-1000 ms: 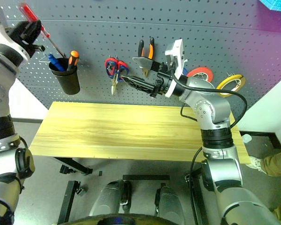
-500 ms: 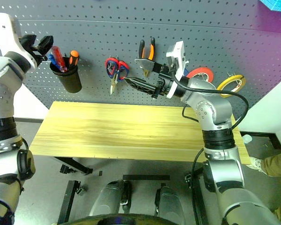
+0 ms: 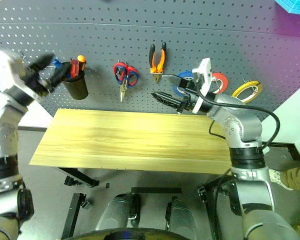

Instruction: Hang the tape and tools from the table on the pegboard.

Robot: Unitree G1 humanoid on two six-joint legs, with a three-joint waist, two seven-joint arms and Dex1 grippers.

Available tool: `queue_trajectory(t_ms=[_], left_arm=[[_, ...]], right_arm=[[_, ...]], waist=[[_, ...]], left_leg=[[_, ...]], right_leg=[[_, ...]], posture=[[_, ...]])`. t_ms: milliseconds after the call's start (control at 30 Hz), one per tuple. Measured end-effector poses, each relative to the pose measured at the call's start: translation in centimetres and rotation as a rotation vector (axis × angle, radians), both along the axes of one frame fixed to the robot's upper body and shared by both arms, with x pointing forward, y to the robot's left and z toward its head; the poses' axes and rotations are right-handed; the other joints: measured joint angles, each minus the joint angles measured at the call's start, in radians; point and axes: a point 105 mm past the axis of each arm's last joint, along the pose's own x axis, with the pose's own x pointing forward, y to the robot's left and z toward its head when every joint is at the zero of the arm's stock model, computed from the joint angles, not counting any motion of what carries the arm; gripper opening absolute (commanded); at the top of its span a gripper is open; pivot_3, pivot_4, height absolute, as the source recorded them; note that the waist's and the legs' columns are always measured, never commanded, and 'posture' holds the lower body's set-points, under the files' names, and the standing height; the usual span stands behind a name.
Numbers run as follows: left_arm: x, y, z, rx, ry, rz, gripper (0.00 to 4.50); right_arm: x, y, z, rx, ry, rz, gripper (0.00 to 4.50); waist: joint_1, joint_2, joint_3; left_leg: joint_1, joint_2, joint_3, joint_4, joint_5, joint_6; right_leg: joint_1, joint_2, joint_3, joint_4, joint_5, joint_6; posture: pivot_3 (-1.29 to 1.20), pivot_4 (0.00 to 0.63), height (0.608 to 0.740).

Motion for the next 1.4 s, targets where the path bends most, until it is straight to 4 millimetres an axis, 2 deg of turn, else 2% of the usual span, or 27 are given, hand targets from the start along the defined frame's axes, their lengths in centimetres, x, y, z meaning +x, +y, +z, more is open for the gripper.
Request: queue_trajectory(t_ms=[100, 233, 367, 500, 700, 833, 1400], left_arm=[[-1.2, -1.7, -4.7, 0.094, 0.115, -0.180, 3.43], [-2.5, -3.1, -8.8, 0.253, 0.183, -0.389, 3.43], [-2.8, -3.5, -11.7, 0.284, 0.258, -0.488, 3.43], [-2.3, -4.6, -10.9, 0.289, 0.212, -0.548, 3.43], [-2.1, -4.9, -10.4, 0.279, 0.196, -0.564, 3.43], [-2.1, -4.5, -10.4, 0.252, 0.199, -0.559, 3.43], [-2.8, -2.9, -12.3, 0.238, 0.265, -0.529, 3.43]], right_arm=[[-0.2, -1.2, -2.2, -0.060, 0.051, -0.045, 4.50], [-0.5, -2.5, -3.8, -0.134, 0.058, -0.058, 4.50], [-1.5, -4.1, -6.2, -0.208, 0.104, -0.043, 4.50], [-1.4, -4.1, -6.9, -0.261, 0.079, -0.041, 4.50], [-1.4, -3.6, -7.4, -0.259, 0.080, -0.044, 4.50], [-1.6, -3.5, -7.6, -0.258, 0.088, -0.037, 4.50], [-1.6, -3.2, -7.5, -0.260, 0.080, -0.018, 4.50]], waist=[[-0.002, 0.000, 0.000], [-0.005, 0.002, -0.001], [-0.006, 0.003, -0.002], [-0.023, 0.003, -0.002], [-0.063, 0.003, -0.002], [-0.068, 0.004, -0.002], [-0.082, 0.004, -0.002]], left_leg=[[0.000, 0.000, 0.000, 0.001, 0.000, 0.000], [0.000, 0.001, 0.000, 0.000, 0.000, -0.001], [-0.001, 0.001, -0.001, 0.001, 0.000, 0.000], [-0.001, 0.001, -0.002, 0.002, 0.000, 0.000], [-0.001, 0.001, -0.002, 0.003, 0.001, 0.003], [-0.001, 0.002, -0.002, 0.004, 0.001, 0.003], [-0.001, 0.002, -0.003, 0.008, -0.001, 0.002]], right_leg=[[-0.001, -0.001, 0.000, 0.000, 0.000, -0.003], [-0.001, -0.002, 0.001, -0.002, -0.001, -0.006], [-0.002, -0.003, 0.001, -0.002, -0.001, -0.006], [-0.001, -0.003, 0.002, -0.001, -0.001, -0.006], [-0.001, -0.003, 0.002, 0.000, 0.000, -0.005], [0.000, -0.002, 0.001, 0.001, 0.001, -0.003], [0.001, -0.003, 0.002, 0.001, -0.001, -0.006]], posture=[[0.17, 0.071, 0.740], [0.13, 0.075, 0.740], [0.10, 0.079, 0.740], [0.07, 0.071, 0.740], [0.06, 0.067, 0.740], [0.07, 0.067, 0.740], [0.10, 0.056, 0.740]])
